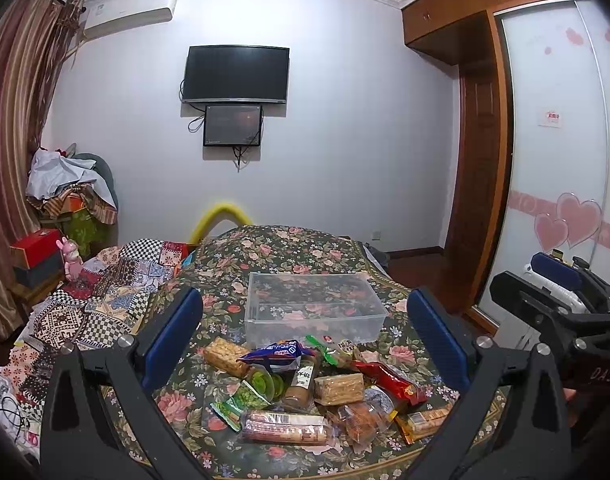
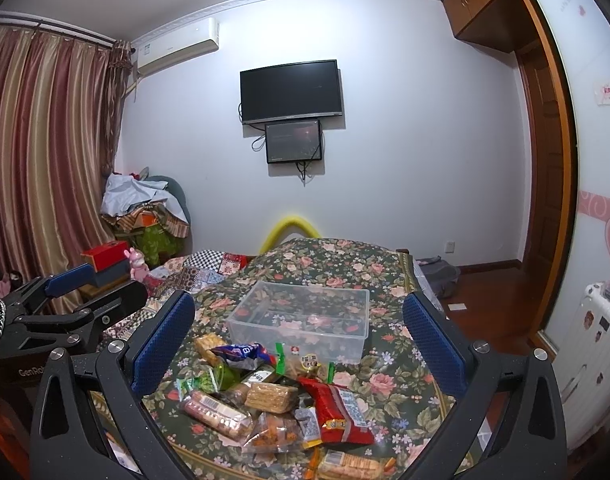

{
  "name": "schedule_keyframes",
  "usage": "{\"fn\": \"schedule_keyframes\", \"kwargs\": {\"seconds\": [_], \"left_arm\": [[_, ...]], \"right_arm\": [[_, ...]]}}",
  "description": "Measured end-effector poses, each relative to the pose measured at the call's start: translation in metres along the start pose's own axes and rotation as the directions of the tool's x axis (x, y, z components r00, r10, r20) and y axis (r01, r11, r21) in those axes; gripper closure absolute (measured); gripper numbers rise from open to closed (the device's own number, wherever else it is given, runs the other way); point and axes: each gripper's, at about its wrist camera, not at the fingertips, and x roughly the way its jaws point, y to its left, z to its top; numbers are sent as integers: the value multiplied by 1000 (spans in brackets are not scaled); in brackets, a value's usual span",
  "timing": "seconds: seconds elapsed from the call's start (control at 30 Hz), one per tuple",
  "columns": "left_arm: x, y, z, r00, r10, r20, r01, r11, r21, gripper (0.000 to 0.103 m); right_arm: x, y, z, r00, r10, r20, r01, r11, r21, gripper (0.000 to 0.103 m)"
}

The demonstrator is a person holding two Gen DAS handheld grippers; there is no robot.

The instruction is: Organize snacks

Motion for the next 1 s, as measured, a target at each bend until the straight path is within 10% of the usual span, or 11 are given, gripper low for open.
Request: {"fn": "schedule_keyframes", "kwargs": {"seconds": [1.0], "left_arm": [[0,-2,2,1000,2,-3,-2,1000,2,0]], "right_arm": [[3,0,-4,1000,6,-12,-6,1000,7,0]]}}
